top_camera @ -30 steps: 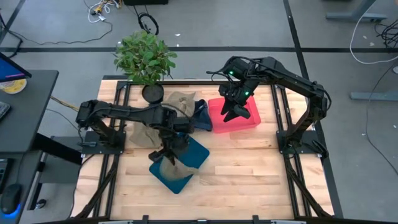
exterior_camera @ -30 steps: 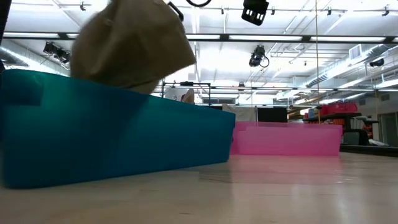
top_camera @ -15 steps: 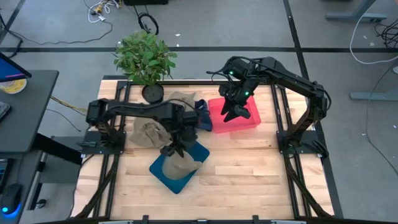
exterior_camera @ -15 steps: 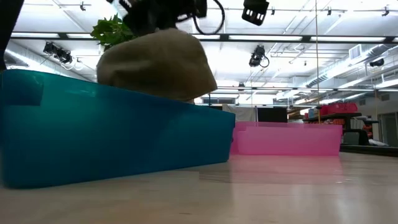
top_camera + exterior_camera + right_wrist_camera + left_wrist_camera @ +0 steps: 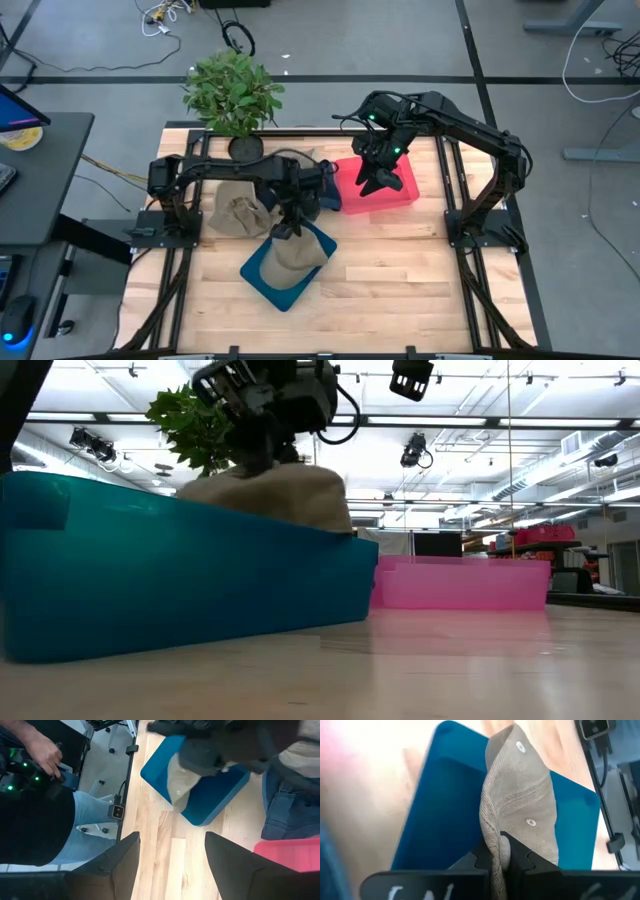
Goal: Pick & Place hat
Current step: Put the right brown cap into the blue bin
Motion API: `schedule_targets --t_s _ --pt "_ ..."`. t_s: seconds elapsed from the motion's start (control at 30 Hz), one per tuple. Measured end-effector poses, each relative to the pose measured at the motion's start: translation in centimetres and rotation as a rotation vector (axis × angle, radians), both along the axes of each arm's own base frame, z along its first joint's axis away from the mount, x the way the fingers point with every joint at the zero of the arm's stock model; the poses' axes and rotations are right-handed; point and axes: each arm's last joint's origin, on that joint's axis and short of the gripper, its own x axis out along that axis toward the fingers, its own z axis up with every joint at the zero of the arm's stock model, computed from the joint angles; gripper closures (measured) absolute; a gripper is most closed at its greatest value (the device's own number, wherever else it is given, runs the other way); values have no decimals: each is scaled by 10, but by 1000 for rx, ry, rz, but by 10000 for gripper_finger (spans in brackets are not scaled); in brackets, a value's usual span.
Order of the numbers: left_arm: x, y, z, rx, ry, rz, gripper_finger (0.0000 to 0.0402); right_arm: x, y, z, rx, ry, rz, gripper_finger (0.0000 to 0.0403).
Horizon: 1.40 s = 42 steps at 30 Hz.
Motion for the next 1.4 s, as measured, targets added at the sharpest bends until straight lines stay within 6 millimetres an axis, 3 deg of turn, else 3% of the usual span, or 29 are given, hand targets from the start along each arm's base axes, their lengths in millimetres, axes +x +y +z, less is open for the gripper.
schedule_targets --t_s 0.5,0.87,1.03,1.4 --pt "-9 6 -3 24 126 79 383 0 0 0 -1 -1 1 176" --pt "5 -1 0 31 -13 74 383 0 0 0 -4 -7 3 176" --pt "7 -1 1 26 -81 -20 379 1 0 0 -5 -11 3 176" --pt "14 1 -12 37 -86 -58 380 1 0 1 -7 -17 3 176"
